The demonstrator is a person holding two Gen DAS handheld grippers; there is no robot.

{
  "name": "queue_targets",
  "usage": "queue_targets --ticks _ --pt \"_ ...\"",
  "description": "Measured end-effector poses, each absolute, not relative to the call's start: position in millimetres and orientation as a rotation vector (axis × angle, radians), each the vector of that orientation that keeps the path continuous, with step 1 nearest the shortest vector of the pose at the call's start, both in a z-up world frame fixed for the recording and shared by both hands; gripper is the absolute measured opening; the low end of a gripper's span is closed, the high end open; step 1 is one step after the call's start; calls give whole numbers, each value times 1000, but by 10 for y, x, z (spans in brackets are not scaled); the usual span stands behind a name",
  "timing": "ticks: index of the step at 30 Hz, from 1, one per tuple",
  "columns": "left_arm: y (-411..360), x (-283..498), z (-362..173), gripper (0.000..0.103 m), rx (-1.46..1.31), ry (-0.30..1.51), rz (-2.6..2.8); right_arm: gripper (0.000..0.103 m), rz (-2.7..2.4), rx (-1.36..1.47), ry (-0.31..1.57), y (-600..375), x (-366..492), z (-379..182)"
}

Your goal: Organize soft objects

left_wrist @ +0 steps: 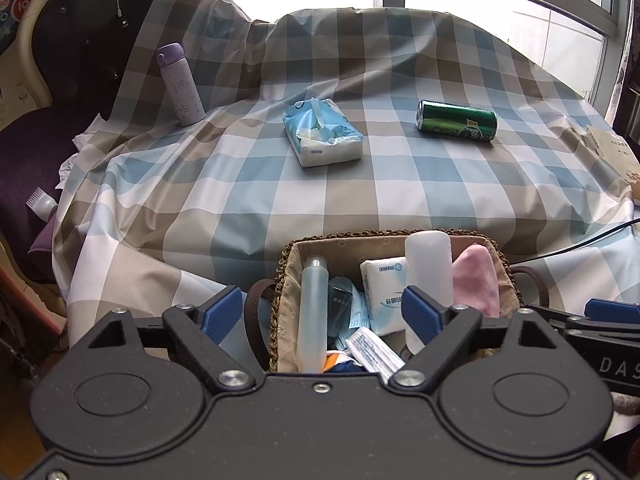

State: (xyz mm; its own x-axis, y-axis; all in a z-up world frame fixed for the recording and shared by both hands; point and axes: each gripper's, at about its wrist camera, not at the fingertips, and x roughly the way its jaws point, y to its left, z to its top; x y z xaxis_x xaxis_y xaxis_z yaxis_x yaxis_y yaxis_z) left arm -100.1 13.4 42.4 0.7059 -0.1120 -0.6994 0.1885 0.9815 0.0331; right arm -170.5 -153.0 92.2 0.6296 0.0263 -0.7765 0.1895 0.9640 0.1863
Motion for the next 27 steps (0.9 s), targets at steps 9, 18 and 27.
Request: queue_targets --ticks 9,18,27 --pt "124 -1064 404 86 109 772 -159 83 -130 255 915 -1539 -1785 868" --pt "121 -1080 333 86 105 804 -163 84 -135 251 928 -1534 -1820 826" --pt "117 -1084 289 86 106 821 -165 84 -136 248 940 -1527 -1827 795"
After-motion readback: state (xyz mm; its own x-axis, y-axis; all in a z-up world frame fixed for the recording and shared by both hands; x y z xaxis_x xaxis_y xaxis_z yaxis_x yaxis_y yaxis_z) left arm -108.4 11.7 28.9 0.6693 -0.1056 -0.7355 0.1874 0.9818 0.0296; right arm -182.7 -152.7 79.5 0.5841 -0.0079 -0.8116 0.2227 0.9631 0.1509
